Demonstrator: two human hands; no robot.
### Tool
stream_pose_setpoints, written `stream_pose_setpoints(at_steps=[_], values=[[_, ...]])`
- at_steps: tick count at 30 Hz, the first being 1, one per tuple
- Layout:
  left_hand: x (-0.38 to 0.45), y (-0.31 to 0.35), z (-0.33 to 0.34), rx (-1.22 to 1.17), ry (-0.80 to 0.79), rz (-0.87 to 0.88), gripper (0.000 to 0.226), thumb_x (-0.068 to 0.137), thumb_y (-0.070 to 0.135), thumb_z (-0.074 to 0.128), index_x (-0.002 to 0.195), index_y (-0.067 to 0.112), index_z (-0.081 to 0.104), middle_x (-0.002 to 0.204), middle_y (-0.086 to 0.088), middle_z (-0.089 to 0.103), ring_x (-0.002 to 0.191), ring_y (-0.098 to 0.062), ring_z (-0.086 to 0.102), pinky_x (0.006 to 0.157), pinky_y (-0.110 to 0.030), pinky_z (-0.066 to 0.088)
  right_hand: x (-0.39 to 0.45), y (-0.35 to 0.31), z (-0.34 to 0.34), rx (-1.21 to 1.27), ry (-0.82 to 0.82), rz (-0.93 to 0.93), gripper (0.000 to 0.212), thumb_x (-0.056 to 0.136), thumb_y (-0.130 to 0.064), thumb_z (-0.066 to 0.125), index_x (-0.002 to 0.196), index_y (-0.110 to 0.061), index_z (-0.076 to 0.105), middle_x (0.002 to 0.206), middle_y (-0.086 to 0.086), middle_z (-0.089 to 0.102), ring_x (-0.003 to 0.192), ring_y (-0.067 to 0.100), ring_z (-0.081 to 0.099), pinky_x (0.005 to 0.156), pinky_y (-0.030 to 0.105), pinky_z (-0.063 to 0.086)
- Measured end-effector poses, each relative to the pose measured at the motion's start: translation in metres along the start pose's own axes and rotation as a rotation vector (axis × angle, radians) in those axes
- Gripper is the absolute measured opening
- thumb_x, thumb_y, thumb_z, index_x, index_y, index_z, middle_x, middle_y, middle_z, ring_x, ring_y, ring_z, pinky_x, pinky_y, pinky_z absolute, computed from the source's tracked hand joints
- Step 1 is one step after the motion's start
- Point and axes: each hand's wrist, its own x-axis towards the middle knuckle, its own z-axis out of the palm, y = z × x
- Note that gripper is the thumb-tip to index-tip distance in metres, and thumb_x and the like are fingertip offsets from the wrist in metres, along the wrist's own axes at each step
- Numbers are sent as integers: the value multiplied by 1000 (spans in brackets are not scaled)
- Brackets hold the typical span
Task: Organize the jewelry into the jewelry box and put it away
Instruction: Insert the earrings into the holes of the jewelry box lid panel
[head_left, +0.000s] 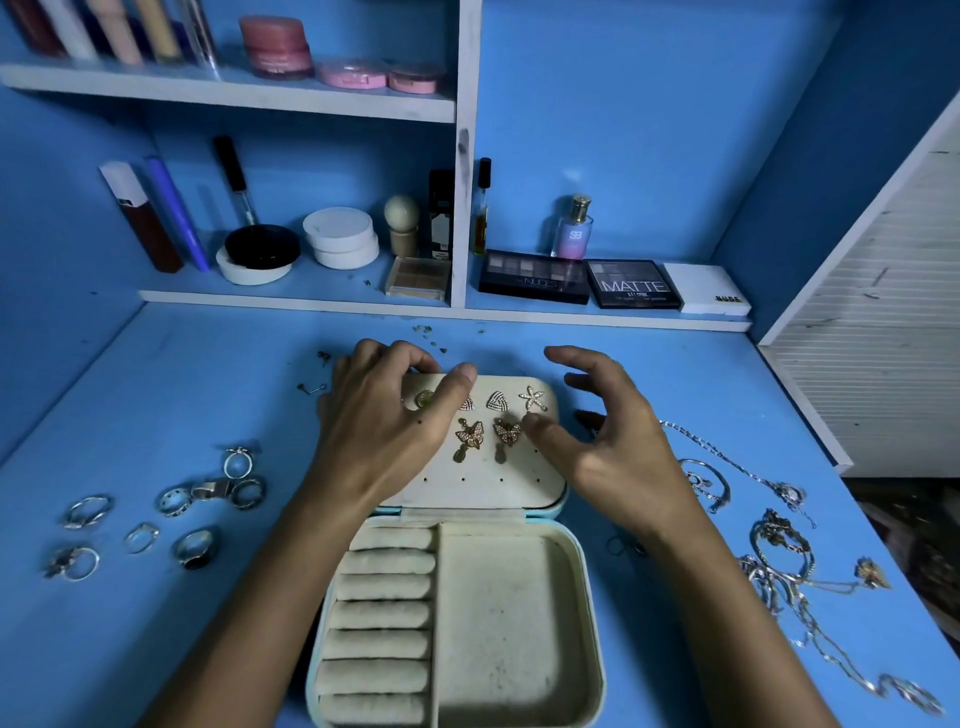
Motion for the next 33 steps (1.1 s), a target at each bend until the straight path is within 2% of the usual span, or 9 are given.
stream_pose_setpoints(at_steps=[2, 5, 7, 12, 17, 22, 24, 28, 33], values=[[0, 0, -1, -27, -3, 1, 56, 67, 79, 33, 88, 33, 58, 100, 17, 47, 105, -5, 37, 104, -46, 34, 1, -1, 1, -26, -90, 72, 69, 82, -36, 79, 142, -39, 45, 138, -22, 45, 125, -1, 46, 103, 20, 40], [1, -2, -2, -56, -6, 1, 55, 68, 78, 30, 85, 33, 57, 100, 15, 49, 111, -8, 40, 106, -49, 33, 2, 3, 3, -43, -152, 120, 90, 68, -55, 79, 147, -38, 39, 142, -19, 46, 124, 8, 54, 105, 33, 48], [1, -2, -2, -72, -8, -1, 54, 69, 77, 29, 84, 33, 57, 102, 14, 50, 114, -10, 41, 106, -49, 33, 3, 5, 4, -51, -158, 121, 95, 63, -59, 77, 147, -36, 40, 140, -17, 50, 121, 8, 57, 103, 36, 50], [0, -3, -3, -104, 2, 9, 55, 72, 73, 27, 89, 32, 59, 104, 11, 51, 115, -11, 42, 107, -49, 32, 5, 7, 6, -53, -175, 98, 77, 65, -55, 79, 133, -37, 48, 126, -15, 60, 111, 4, 62, 97, 35, 53], [2, -8, -2, -105, -5, 10, 59, 73, 71, 27, 95, 30, 64, 106, 11, 53, 117, -11, 43, 106, -47, 33, 7, 9, 6, -15, -186, 121, 69, 65, -51, 81, 126, -37, 53, 117, -15, 66, 103, 3, 65, 93, 35, 56], [5, -10, -4, -173, -8, -24, 56, 74, 68, 31, 91, 29, 67, 101, 14, 57, 112, -10, 49, 94, -34, 37, 7, 6, 5, 3, -204, 130, 59, 72, -41, 84, 123, -35, 54, 111, -15, 68, 100, 1, 66, 92, 34, 56], [8, -11, -6, -201, -3, -38, 48, 80, 62, 37, 90, 27, 68, 101, 12, 60, 105, -8, 52, 89, -33, 39, 7, 4, 4, 8, -211, 134, 57, 75, -36, 84, 123, -33, 54, 110, -15, 69, 99, 0, 66, 92, 31, 55], [17, -12, -11, -191, 33, -21, 25, 98, 38, 50, 92, 23, 70, 101, 11, 65, 95, -8, 57, 83, -31, 43, 7, 2, 4, 17, -217, 135, 54, 75, -35, 84, 120, -34, 55, 108, -15, 70, 97, 0, 67, 92, 32, 56], [48, -17, -16, -66, 51, 53, 11, 95, 27, 61, 93, 21, 70, 89, 12, 67, 81, -10, 60, 77, -27, 45, 5, -1, 1, 20, -222, 139, 52, 76, -32, 84, 119, -33, 55, 105, -17, 70, 92, -5, 66, 87, 24, 55]])
